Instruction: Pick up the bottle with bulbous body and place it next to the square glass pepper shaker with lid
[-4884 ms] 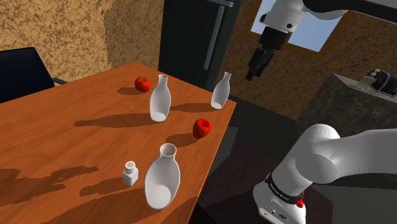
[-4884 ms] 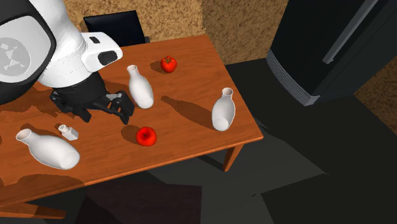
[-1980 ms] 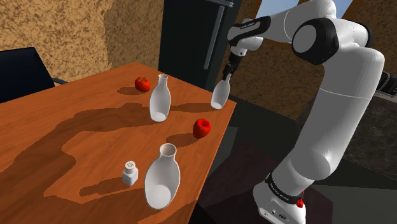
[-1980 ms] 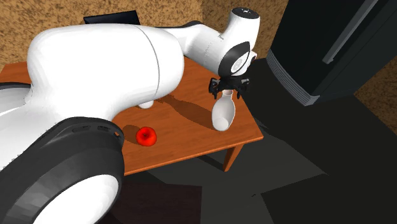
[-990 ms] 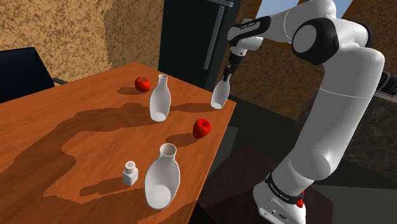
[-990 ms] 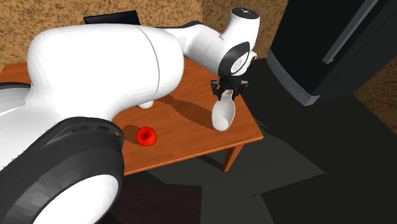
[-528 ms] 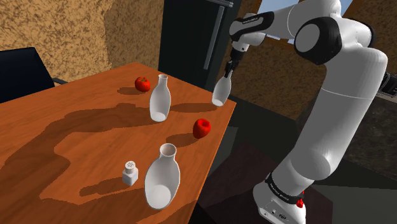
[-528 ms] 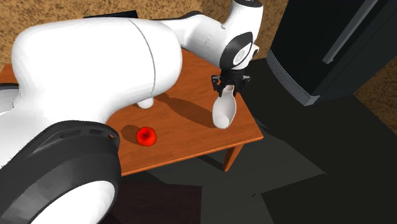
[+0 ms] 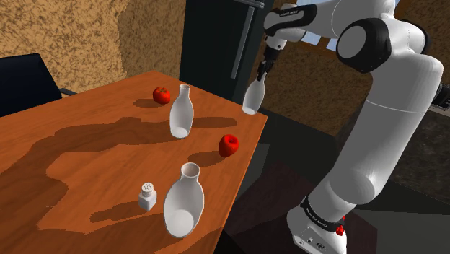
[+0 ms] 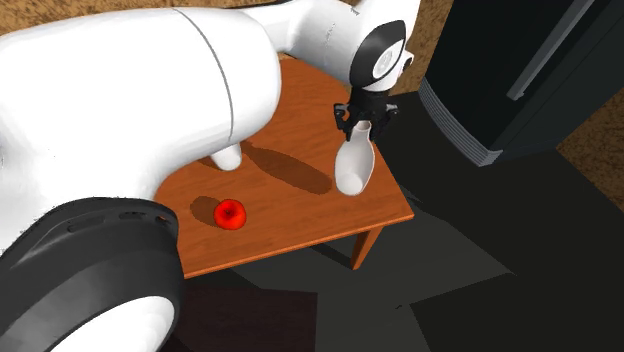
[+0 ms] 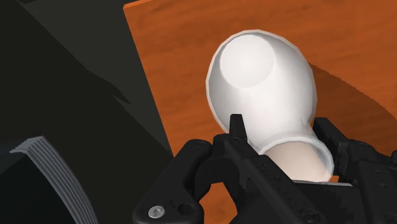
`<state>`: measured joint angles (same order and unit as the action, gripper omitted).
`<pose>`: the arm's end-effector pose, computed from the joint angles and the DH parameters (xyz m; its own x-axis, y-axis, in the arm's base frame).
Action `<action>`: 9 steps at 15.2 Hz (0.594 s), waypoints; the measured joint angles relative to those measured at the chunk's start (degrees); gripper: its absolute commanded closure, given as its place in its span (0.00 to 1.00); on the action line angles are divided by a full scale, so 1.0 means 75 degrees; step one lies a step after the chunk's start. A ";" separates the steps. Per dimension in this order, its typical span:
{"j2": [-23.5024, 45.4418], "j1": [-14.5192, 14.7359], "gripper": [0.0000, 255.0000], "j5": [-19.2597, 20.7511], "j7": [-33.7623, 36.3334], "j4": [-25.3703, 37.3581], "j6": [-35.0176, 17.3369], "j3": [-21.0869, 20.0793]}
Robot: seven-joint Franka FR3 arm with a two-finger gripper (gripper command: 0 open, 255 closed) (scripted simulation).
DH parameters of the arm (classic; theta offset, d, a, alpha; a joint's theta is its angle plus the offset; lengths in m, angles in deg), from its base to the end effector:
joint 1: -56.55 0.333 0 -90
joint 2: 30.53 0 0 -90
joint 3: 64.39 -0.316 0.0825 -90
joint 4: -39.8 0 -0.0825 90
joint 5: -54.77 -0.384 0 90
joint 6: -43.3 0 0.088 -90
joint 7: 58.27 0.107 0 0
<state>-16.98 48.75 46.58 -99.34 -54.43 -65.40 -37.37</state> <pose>0.5376 -0.3319 0.4911 0.9955 0.0796 0.0522 0.0794 -0.9968 0.0049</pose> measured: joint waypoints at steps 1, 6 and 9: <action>0.0003 -0.0002 1.00 0.0004 0.0013 0.0108 0.0105 0.0001; -0.0009 -0.0024 1.00 0.0026 0.0051 0.0606 0.0612 0.0015; -0.0045 -0.0046 1.00 0.0045 0.0048 0.0844 0.0883 0.0033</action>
<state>-17.32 48.41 46.92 -98.98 -48.10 -58.77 -37.12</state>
